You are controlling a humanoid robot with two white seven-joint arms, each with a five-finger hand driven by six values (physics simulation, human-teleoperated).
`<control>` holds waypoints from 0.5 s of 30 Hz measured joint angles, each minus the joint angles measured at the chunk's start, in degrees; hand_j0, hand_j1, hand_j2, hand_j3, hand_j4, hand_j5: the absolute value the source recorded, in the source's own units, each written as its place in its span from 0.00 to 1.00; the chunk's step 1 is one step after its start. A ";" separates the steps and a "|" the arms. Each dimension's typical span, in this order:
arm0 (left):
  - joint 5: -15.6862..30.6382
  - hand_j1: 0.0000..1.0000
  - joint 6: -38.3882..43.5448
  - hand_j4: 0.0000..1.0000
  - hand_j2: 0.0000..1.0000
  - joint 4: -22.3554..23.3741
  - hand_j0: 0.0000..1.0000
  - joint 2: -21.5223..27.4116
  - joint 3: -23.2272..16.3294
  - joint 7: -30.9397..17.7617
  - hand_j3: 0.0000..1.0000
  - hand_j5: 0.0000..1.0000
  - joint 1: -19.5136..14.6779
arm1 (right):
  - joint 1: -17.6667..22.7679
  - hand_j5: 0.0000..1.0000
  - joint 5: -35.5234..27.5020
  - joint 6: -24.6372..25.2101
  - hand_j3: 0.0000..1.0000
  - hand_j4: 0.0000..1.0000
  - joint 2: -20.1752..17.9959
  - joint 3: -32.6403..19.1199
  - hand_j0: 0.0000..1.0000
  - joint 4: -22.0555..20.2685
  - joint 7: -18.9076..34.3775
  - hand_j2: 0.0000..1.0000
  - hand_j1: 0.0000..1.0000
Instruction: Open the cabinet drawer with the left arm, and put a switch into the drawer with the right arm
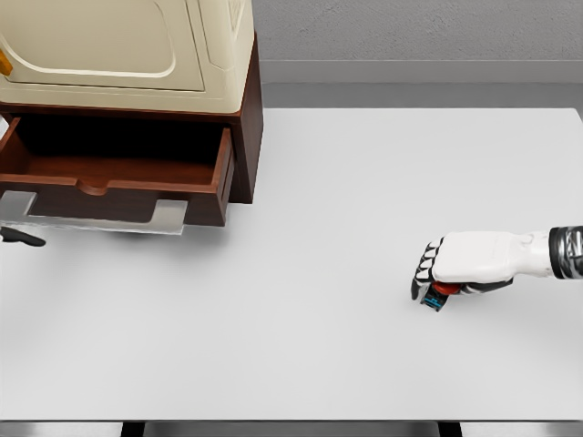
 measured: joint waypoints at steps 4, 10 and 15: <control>-1.34 1.00 -0.02 1.00 1.00 -0.01 1.00 -1.45 -0.80 0.00 1.00 1.00 1.88 | 0.00 0.55 -0.08 0.00 0.55 0.55 -0.05 0.00 0.55 0.00 0.00 0.55 0.55; -2.88 1.00 0.01 1.00 1.00 -0.04 1.00 -5.61 -0.95 0.01 1.00 1.00 2.93 | -0.18 0.32 -0.26 -0.01 0.32 0.32 -0.08 -0.07 0.32 0.12 0.01 0.32 0.32; -3.80 1.00 0.01 1.00 1.00 -0.04 1.00 -7.20 -0.99 0.01 1.00 1.00 3.00 | -0.44 0.30 -0.81 0.02 0.30 0.30 1.03 -0.54 0.30 1.41 0.03 0.30 0.30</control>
